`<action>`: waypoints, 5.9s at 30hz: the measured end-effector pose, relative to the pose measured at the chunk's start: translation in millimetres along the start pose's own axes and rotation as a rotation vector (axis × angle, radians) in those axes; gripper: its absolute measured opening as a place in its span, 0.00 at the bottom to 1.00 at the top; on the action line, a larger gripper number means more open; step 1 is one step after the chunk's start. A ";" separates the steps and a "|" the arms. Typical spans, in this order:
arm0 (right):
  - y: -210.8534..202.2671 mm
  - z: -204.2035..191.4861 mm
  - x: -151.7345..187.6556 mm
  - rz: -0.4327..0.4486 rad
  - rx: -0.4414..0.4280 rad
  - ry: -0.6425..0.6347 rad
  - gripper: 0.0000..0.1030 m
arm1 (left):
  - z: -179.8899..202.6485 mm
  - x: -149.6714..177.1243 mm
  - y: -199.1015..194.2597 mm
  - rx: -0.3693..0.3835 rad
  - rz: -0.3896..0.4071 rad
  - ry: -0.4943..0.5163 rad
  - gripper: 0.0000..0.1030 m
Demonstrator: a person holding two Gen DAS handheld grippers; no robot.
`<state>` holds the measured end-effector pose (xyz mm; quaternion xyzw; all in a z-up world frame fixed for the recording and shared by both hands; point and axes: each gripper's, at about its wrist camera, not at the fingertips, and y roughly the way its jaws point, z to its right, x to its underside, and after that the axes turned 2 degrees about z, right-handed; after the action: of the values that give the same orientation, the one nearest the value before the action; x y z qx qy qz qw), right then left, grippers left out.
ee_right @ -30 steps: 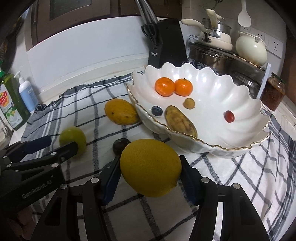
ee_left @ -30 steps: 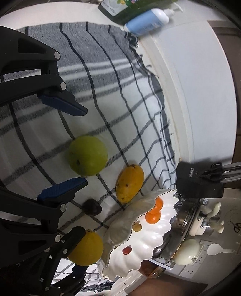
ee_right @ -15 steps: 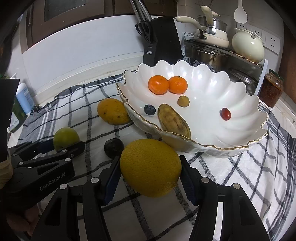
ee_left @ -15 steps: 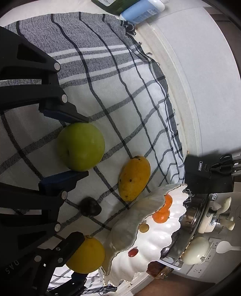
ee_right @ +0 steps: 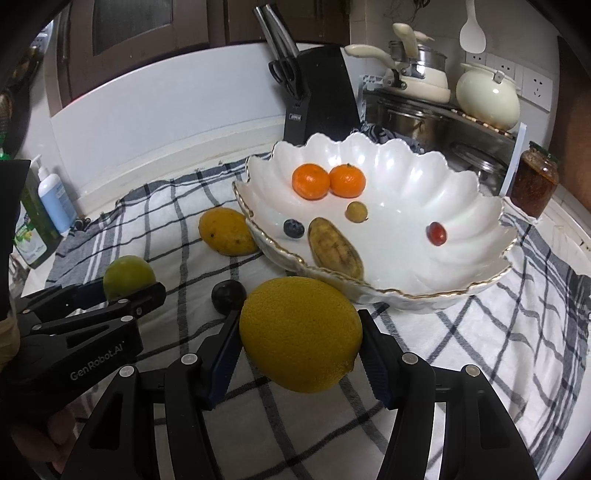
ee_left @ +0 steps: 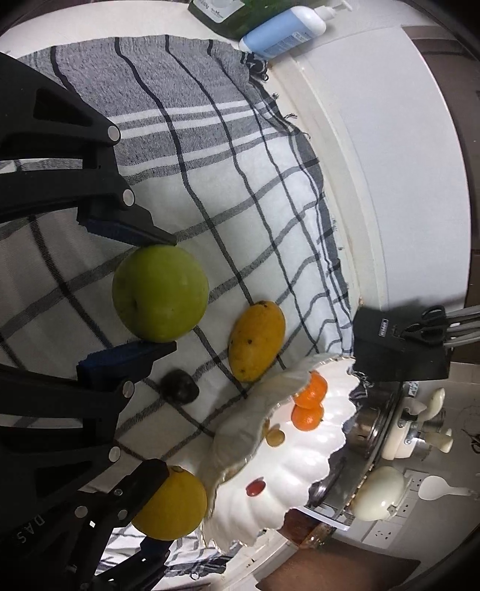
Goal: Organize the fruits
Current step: 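Grasp the large yellow citrus with the right tool while the left tool grasps the green apple, then carry the green apple and yellow citrus over the bowl with both tools, then open both tools to drop the apple and citrus into the bowl, then withdraw both tools toward the dark plum and yellow mango, then grasp the dark plum on the cloth with the right tool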
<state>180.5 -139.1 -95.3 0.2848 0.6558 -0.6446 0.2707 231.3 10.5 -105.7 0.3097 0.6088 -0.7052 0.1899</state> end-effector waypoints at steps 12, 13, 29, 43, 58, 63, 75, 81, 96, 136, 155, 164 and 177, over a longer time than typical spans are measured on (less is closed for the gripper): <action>-44.1 18.3 -3.2 0.071 0.004 0.025 0.59 | 25.5 -6.1 -43.4 0.020 0.064 0.022 0.46; -47.9 21.3 -4.3 0.079 0.007 0.028 0.59 | 27.9 -7.2 -45.9 0.024 0.069 0.025 0.46; -72.5 71.0 -32.3 0.156 0.075 0.075 0.59 | 76.9 -45.7 -64.3 0.081 0.145 0.075 0.46; -45.5 98.0 -64.0 0.147 0.129 0.056 0.59 | 97.8 -82.0 -29.8 0.112 0.139 0.086 0.46; 3.3 106.0 -75.9 0.087 0.134 0.060 0.59 | 99.1 -97.9 23.9 0.108 0.081 0.079 0.46; 14.6 108.6 -78.0 0.070 0.128 0.068 0.59 | 100.9 -100.4 33.8 0.112 0.078 0.085 0.46; 29.8 109.6 -75.2 0.039 0.113 0.079 0.60 | 103.4 -96.0 51.1 0.122 0.029 0.100 0.47; 36.3 109.4 -71.9 0.017 0.131 0.086 0.60 | 103.9 -94.0 53.2 0.113 0.020 0.111 0.47; -5.4 109.7 -84.4 0.118 0.235 0.101 0.83 | 92.7 -100.5 10.0 0.067 0.124 0.097 0.85; -47.9 -32.7 -44.7 0.201 0.063 -0.064 0.76 | -43.6 -21.0 -87.2 -0.148 0.209 -0.034 0.95; 37.2 -60.7 -16.1 0.000 -0.015 -0.113 0.44 | -73.4 -0.7 -39.1 -0.168 0.113 -0.111 0.95; 56.2 -61.1 -14.5 -0.054 -0.026 -0.109 0.40 | -74.7 -1.7 -26.0 -0.155 0.092 -0.116 0.95; 67.9 -61.1 -9.4 -0.094 -0.033 -0.112 0.29 | -74.6 0.0 -21.8 -0.156 0.083 -0.115 0.95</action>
<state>236.7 -77.8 -134.0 0.2129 0.6628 -0.6606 0.2812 232.6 87.4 -94.5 0.2780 0.6368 -0.6636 0.2771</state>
